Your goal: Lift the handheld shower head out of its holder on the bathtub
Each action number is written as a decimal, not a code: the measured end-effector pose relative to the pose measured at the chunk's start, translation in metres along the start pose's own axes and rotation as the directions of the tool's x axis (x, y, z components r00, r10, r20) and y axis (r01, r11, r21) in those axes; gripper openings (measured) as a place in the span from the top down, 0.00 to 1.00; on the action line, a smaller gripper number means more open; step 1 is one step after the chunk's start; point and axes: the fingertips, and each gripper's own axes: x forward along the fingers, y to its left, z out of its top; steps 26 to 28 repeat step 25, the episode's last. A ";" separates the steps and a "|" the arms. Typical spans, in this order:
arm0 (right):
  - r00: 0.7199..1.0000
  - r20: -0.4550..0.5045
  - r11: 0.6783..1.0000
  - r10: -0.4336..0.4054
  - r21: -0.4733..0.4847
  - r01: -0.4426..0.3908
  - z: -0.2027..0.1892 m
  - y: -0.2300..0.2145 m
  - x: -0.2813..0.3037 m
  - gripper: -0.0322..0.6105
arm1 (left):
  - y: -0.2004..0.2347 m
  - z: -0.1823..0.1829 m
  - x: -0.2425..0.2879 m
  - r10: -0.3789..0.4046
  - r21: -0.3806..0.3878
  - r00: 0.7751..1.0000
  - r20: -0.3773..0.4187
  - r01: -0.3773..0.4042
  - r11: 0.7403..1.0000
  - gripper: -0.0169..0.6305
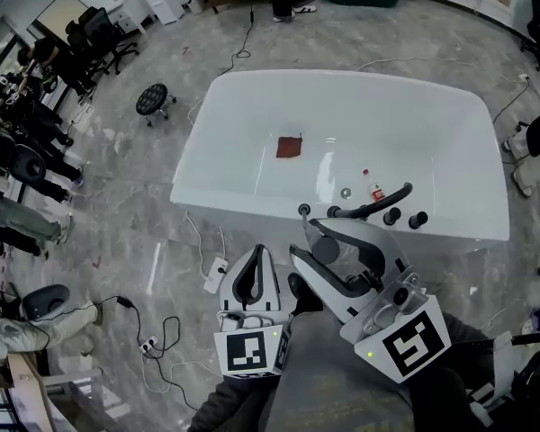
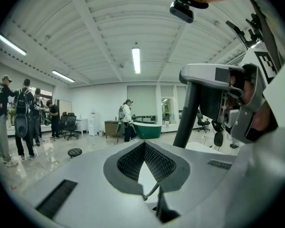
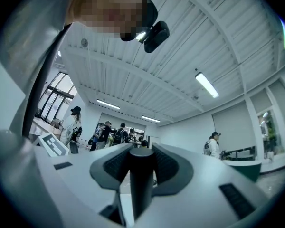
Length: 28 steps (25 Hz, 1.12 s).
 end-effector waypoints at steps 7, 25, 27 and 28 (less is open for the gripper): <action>0.999 0.033 1.000 -0.008 0.011 0.008 -0.026 -0.019 0.014 0.76 | 0.008 -0.016 0.029 0.012 0.002 1.000 0.002 -0.012 1.000 0.97; 1.000 -0.015 1.000 0.018 -0.015 -0.019 0.014 -0.009 0.015 0.76 | 0.000 0.012 0.010 -0.023 -0.020 1.000 -0.008 0.023 1.000 0.97; 1.000 -0.015 1.000 0.018 -0.015 -0.019 0.014 -0.009 0.015 0.76 | 0.000 0.012 0.010 -0.023 -0.020 1.000 -0.008 0.023 1.000 0.97; 1.000 -0.015 1.000 0.018 -0.015 -0.019 0.014 -0.009 0.015 0.76 | 0.000 0.012 0.010 -0.023 -0.020 1.000 -0.008 0.023 1.000 0.97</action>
